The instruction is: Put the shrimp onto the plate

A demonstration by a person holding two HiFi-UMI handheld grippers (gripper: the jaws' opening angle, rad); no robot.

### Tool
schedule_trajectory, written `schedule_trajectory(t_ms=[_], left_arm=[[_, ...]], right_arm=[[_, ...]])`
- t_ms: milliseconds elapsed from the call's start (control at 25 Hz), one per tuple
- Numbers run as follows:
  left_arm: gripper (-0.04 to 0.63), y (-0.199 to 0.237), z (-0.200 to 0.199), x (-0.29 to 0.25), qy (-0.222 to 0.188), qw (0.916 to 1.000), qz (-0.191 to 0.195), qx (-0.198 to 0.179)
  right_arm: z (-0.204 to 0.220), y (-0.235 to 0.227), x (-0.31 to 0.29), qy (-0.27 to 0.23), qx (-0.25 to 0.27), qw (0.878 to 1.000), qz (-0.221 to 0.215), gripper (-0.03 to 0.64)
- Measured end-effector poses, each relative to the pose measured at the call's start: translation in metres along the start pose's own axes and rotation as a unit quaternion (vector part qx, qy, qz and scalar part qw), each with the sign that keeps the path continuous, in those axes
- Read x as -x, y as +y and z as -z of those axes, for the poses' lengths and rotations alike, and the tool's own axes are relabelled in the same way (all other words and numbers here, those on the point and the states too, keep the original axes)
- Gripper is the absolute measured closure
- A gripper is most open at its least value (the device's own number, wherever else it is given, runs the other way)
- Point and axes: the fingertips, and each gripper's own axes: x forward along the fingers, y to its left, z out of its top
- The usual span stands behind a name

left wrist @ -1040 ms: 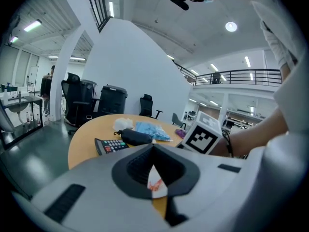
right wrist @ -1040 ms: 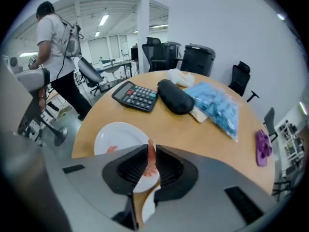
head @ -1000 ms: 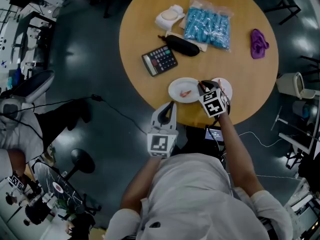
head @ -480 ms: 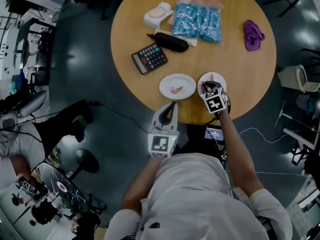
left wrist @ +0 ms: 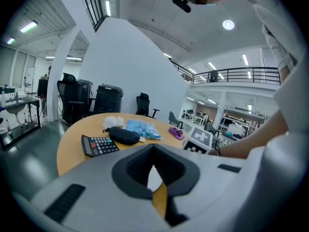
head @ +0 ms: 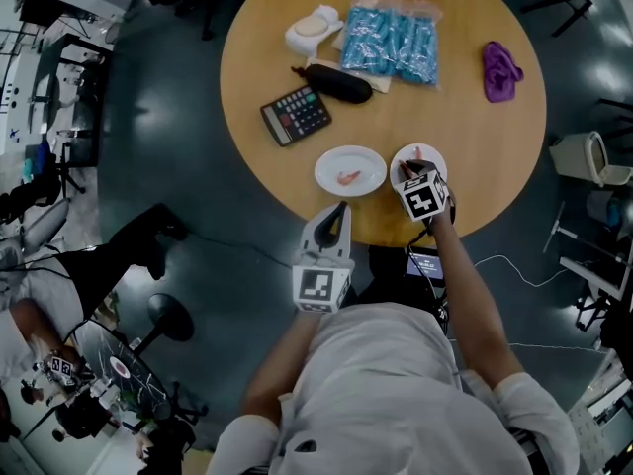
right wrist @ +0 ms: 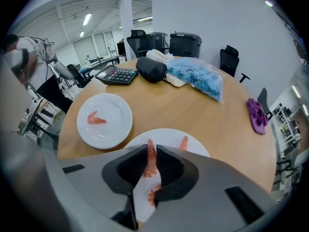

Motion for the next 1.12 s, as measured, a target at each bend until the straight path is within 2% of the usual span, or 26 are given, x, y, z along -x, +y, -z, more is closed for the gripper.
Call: schedule_trajectory(t_ms=[240, 440, 560, 680, 760, 840, 960, 1120], left_arm=[[0.588, 0.005, 0.0, 0.003, -0.002, 1.0, 0.001, 0.003], [0.588, 0.012, -0.002, 0.006, -0.007, 1.0, -0.001, 0.006], [0.588, 0.017, -0.005, 0.01, -0.013, 0.9999, -0.004, 0.01], [0.588, 0.025, -0.005, 0.014, -0.016, 0.9997, -0.009, 0.014], [0.588, 0.031, -0.003, 0.017, -0.017, 0.9996, -0.014, 0.017], [0.588, 0.038, -0.001, 0.022, -0.018, 0.9994, -0.02, 0.022], [0.588, 0.049, -0.001, 0.028, -0.023, 0.9988, -0.028, 0.033], [0.588, 0.059, -0.001, 0.036, -0.03, 0.998, -0.034, 0.043]], right_arm=[[0.003, -0.001, 0.004, 0.008, -0.003, 1.0, 0.007, 0.549], [0.009, 0.0, 0.011, 0.017, -0.001, 1.0, 0.003, 0.517], [-0.001, 0.004, 0.023, -0.008, 0.016, 1.0, 0.001, 0.521], [-0.024, 0.028, 0.032, -0.047, 0.064, 0.996, -0.042, 0.575], [-0.038, 0.056, 0.035, -0.061, 0.117, 0.987, -0.091, 0.598], [-0.044, 0.084, 0.032, -0.053, 0.19, 0.973, -0.123, 0.6], [-0.044, 0.114, 0.021, -0.019, 0.287, 0.947, -0.14, 0.598], [-0.045, 0.13, 0.01, 0.009, 0.35, 0.925, -0.146, 0.578]])
